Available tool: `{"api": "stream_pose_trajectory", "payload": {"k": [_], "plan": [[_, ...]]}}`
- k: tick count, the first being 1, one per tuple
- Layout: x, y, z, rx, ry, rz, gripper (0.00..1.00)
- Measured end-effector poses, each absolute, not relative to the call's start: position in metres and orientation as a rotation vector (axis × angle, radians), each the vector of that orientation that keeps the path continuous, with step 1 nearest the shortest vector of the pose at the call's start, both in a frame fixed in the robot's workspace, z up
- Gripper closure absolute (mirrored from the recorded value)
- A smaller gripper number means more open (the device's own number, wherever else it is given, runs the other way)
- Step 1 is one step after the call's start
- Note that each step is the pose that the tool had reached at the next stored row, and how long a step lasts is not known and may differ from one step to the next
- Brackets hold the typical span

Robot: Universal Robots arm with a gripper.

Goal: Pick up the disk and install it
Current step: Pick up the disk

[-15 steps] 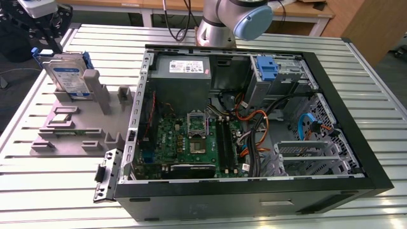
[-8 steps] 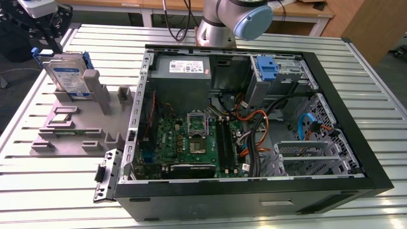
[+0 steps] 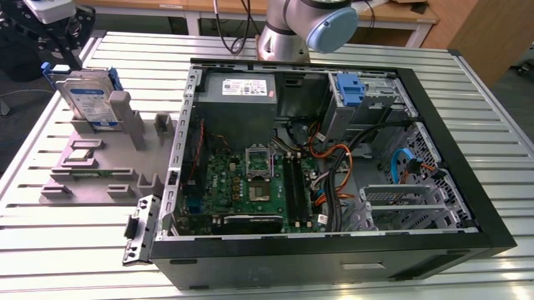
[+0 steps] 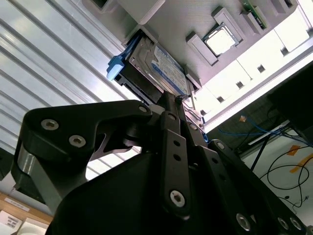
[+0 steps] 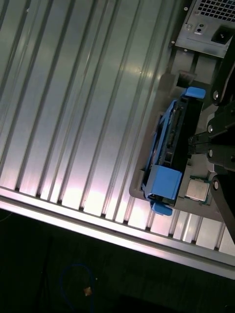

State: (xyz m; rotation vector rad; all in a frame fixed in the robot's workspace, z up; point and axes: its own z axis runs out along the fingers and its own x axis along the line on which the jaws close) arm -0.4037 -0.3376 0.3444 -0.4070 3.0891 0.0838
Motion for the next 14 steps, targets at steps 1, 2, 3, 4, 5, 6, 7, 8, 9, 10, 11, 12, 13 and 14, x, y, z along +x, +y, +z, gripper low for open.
{"api": "stream_pose_trajectory", "payload": {"k": [1, 2, 3, 4, 5, 6, 7, 8, 9, 10, 11, 12, 13, 14], "plan": [[-0.4037, -0.3376, 0.3443, -0.413, 3.088, 0.085, 0.89], [-0.4037, -0.3376, 0.3443, -0.419, 3.087, 0.085, 0.89], [-0.4037, -0.3376, 0.3443, -0.421, 3.087, 0.085, 0.89], [-0.4037, -0.3376, 0.3443, -0.421, 3.087, 0.085, 0.89], [-0.4037, -0.3376, 0.3444, -0.422, 3.087, 0.085, 0.89], [-0.4037, -0.3376, 0.3444, -0.422, 3.087, 0.085, 0.89], [-0.4037, -0.3376, 0.3444, -0.422, 3.087, 0.085, 0.89], [-0.4037, -0.3376, 0.3444, -0.422, 3.087, 0.085, 0.89], [-0.4037, -0.3376, 0.3444, -0.422, 3.087, 0.085, 0.89], [-0.4037, -0.3376, 0.3444, -0.423, 3.087, 0.085, 0.89], [-0.4037, -0.3376, 0.3444, -0.427, 3.087, 0.086, 0.89], [-0.4037, -0.3376, 0.3444, -0.432, 3.086, 0.087, 0.89], [-0.4037, -0.3376, 0.3444, -0.440, 3.085, 0.088, 0.89], [-0.4037, -0.3376, 0.3444, -0.449, 3.084, 0.088, 0.89]]}}
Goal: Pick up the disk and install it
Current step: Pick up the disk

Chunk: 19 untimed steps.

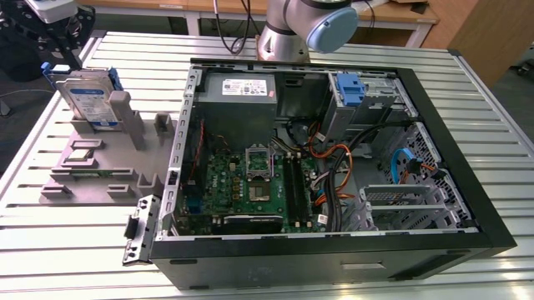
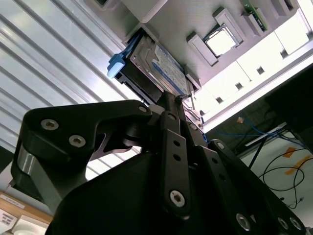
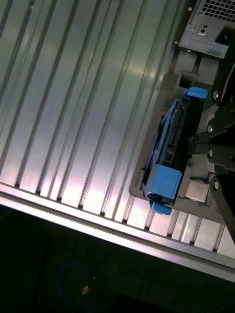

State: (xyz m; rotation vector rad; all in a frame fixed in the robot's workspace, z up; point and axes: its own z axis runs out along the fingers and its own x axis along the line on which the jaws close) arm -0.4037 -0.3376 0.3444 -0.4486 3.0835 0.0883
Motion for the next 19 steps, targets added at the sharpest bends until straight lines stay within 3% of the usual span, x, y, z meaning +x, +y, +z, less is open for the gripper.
{"api": "stream_pose_trajectory", "payload": {"k": [19], "plan": [[-0.4037, -0.3376, 0.3443, -0.545, 3.069, 0.093, 0.89]]}}
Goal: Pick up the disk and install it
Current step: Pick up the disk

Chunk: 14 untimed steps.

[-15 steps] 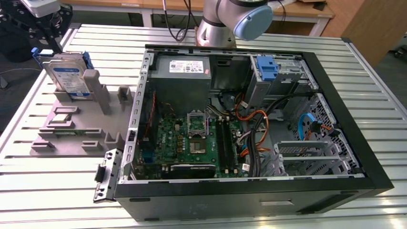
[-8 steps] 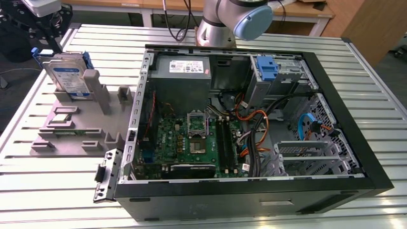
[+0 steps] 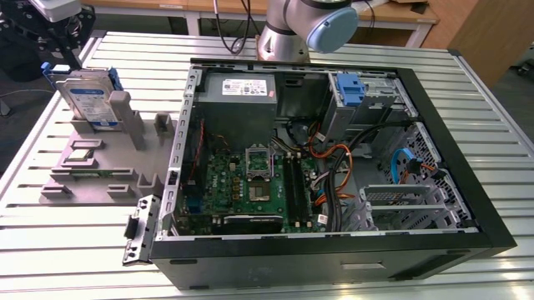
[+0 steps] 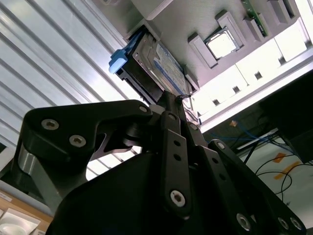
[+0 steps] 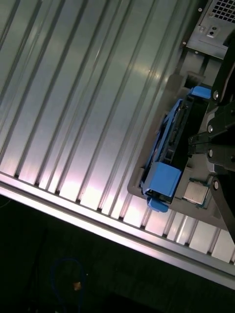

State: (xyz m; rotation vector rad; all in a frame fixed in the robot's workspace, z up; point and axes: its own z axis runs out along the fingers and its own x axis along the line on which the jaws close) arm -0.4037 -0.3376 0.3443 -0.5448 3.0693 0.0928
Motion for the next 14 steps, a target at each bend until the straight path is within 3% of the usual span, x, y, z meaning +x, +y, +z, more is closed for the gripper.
{"api": "stream_pose_trajectory", "payload": {"k": [14], "plan": [[-0.4037, -0.3376, 0.3444, -0.557, 3.067, 0.093, 0.89]]}}
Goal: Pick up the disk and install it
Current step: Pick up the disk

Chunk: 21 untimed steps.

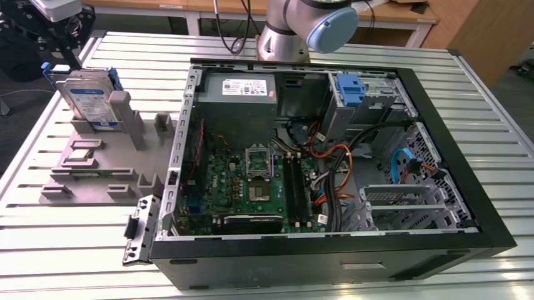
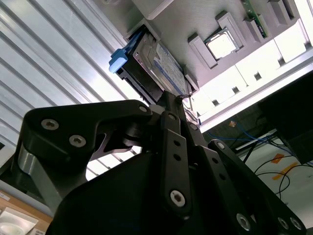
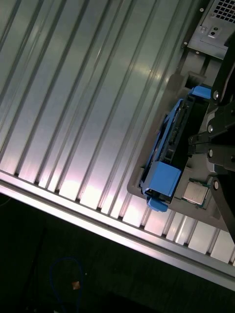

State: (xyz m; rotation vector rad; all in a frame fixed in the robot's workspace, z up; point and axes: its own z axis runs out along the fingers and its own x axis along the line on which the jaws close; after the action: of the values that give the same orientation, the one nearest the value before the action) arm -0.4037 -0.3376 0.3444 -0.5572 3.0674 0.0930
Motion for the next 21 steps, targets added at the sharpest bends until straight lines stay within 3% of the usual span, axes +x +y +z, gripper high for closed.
{"api": "stream_pose_trajectory", "payload": {"k": [21], "plan": [[-0.4037, -0.3376, 0.3447, -0.589, 3.062, 0.094, 0.89]]}}
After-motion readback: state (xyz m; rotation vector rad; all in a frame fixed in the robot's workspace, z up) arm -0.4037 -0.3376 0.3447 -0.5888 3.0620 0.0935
